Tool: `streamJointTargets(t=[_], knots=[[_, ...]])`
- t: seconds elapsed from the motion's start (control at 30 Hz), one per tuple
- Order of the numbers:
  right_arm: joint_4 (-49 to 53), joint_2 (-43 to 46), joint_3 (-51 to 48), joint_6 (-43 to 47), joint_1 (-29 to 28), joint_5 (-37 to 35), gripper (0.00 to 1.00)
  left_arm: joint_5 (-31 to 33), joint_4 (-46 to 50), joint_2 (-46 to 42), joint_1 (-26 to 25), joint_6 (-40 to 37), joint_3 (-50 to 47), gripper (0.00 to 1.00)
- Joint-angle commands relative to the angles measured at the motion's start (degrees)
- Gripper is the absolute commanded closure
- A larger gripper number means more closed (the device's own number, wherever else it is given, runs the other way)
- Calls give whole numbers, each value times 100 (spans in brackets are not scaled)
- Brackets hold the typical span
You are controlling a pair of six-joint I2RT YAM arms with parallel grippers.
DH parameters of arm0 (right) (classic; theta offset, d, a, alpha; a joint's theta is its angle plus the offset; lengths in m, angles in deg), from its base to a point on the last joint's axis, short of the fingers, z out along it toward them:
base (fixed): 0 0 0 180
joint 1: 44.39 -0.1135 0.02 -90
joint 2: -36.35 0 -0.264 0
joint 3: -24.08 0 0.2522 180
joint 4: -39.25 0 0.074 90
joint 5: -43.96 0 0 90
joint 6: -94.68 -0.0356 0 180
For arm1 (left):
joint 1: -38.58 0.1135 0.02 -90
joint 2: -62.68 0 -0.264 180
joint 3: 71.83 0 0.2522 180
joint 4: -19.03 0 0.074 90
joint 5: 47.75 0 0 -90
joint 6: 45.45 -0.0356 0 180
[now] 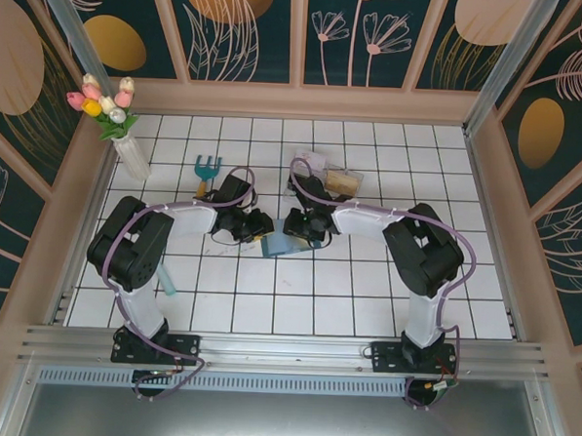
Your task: Take the credit cards out of the card holder
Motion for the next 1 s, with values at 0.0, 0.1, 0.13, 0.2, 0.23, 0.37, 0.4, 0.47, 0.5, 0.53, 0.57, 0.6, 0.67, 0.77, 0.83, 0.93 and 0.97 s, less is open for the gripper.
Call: streamJointTargets(t=[0.0,0.1,0.13,0.2,0.23,0.37,0.4,0.47,0.5,0.53,0.57,0.6,0.67,0.77,0.83,0.93,0.97], knots=[[-712,228,-186,33,-42,852,67,66,69,136,-37,-134,125,72],[-924,266,-245,6,-42,1017,67,103,91,133,-36,-169,146,74],[-945,280,-258,13,-44,1022,67,117,106,133,-37,-197,152,75],[-949,314,-267,17,-44,991,67,229,232,139,-38,-302,241,77],[-969,330,-284,2,-36,998,68,308,287,140,-37,-366,290,78],[-1188,352,-400,-182,-43,1159,73,436,414,146,-28,-567,496,83],[-1275,349,-440,-256,-50,1206,77,444,425,142,-20,-603,538,83],[-1439,372,-509,-391,-60,1288,78,470,464,135,-7,-636,599,84],[-1493,377,-508,-431,-63,1294,78,500,490,118,6,-660,629,83],[-1490,401,-514,-467,-76,1263,77,522,519,91,28,-670,660,83],[-1456,435,-502,-482,-73,1198,76,541,549,60,45,-681,681,83],[-1392,483,-492,-481,-77,1091,75,549,578,1,72,-685,692,82],[-1231,620,-430,-446,-68,868,73,550,622,-111,110,-688,701,78],[-833,859,-272,-318,-69,383,67,596,746,-312,179,-703,714,70],[-562,1027,-177,-246,-68,-8,61,708,863,-448,245,-741,743,65],[-339,1335,-89,-35,-52,-511,50,969,1034,-715,410,-808,818,53],[-225,1431,-39,82,-40,-744,46,1056,1097,-781,473,-842,861,50]])
